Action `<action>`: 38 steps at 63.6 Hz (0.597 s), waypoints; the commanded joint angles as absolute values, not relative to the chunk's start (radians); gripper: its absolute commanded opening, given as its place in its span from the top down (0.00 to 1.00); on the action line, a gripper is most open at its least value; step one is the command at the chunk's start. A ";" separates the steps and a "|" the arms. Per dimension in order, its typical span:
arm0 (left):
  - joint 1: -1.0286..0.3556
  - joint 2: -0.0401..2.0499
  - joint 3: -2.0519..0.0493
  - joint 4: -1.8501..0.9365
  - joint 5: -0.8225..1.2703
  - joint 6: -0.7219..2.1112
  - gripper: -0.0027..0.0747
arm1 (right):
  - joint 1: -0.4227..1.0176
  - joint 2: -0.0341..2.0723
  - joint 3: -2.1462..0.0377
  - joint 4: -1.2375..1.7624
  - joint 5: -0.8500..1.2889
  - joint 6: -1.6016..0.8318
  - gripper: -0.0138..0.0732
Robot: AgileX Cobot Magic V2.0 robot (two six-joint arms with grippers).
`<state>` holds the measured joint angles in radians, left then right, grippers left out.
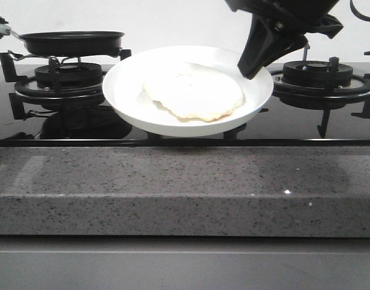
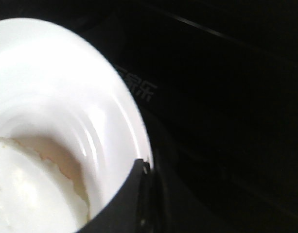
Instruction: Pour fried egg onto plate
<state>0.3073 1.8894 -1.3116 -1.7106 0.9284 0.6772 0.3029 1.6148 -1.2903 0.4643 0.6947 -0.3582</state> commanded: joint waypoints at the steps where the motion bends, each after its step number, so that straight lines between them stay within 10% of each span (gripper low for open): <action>1: 0.309 1.842 -1.347 -1.756 0.975 0.667 0.98 | 0.301 1.573 -1.314 0.482 0.651 -0.365 0.92; 38: 0.360 1.842 -1.347 -1.706 0.987 0.693 0.48 | 0.301 1.573 -1.314 0.482 0.651 -0.365 0.92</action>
